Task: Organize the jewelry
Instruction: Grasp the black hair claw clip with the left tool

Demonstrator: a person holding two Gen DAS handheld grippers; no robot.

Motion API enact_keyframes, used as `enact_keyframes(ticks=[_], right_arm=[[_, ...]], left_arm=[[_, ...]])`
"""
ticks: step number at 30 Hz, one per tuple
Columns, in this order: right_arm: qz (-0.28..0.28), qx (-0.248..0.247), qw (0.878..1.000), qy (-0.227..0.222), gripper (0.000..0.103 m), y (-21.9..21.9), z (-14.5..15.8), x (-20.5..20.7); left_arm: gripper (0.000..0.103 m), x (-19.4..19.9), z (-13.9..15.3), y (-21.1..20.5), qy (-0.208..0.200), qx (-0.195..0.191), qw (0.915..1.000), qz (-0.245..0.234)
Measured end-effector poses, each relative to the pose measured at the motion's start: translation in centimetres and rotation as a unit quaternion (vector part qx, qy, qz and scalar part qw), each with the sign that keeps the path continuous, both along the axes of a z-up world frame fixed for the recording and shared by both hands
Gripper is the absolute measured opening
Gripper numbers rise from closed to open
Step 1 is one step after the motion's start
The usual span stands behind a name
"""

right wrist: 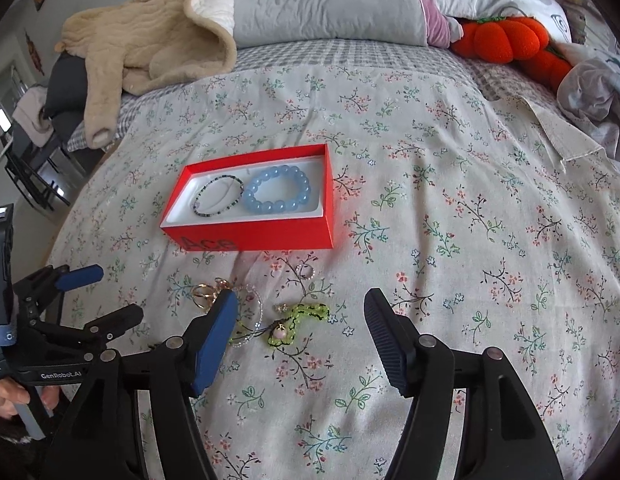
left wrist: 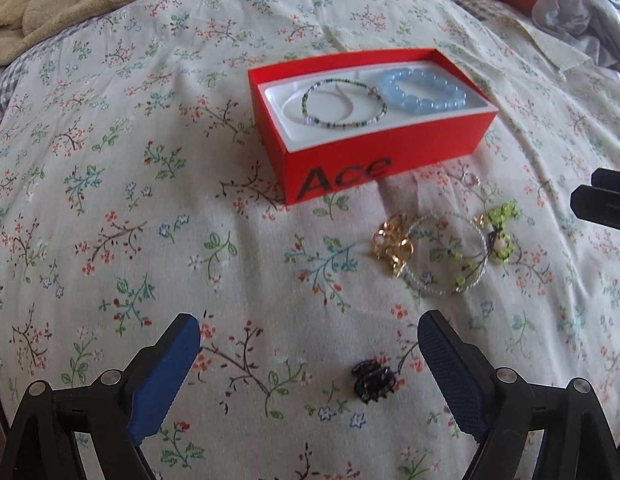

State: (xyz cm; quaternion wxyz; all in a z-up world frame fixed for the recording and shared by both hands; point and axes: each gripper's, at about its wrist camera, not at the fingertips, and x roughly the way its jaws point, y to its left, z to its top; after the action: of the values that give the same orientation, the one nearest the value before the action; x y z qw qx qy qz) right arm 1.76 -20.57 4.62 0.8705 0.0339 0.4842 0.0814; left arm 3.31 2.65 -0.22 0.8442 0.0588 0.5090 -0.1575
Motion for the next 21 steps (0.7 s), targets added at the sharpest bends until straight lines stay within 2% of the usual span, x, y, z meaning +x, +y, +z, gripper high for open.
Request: enact_keyframes(ticks=[8, 15, 16, 18, 19, 21], right_arm=[[0.003, 0.002, 0.999, 0.042, 0.069, -0.3, -3.3, -1.2], [-0.01, 0.01, 0.998, 0.065, 0.069, -0.6, -4.9, -1.7], [-0.01, 0.009, 0.998, 0.067, 0.069, -0.6, -5.0, -1.7], [-0.01, 0.003, 0.998, 0.069, 0.069, -0.6, -5.3, -1.8], [-0.009, 0.002, 0.998, 0.07, 0.069, -0.6, -5.4, -1.8], [-0.011, 0.002, 0.997, 0.072, 0.069, -0.6, -5.5, -1.8]], left_arm=[[0.092, -2.3, -2.0, 0.2, 0.009, 0.008, 0.9991, -0.041], [0.091, -3.2, -3.1, 0.0, 0.044, -0.034, 0.9959, -0.072], [0.089, -3.3, -3.1, 0.0, 0.046, -0.039, 0.9953, -0.075], [0.077, -3.4, -3.2, -0.2, 0.056, -0.051, 0.9937, -0.083], [0.074, -3.4, -3.3, -0.4, 0.061, -0.054, 0.9929, -0.087], [0.059, -3.6, -3.4, -0.8, 0.067, -0.057, 0.9915, -0.095]])
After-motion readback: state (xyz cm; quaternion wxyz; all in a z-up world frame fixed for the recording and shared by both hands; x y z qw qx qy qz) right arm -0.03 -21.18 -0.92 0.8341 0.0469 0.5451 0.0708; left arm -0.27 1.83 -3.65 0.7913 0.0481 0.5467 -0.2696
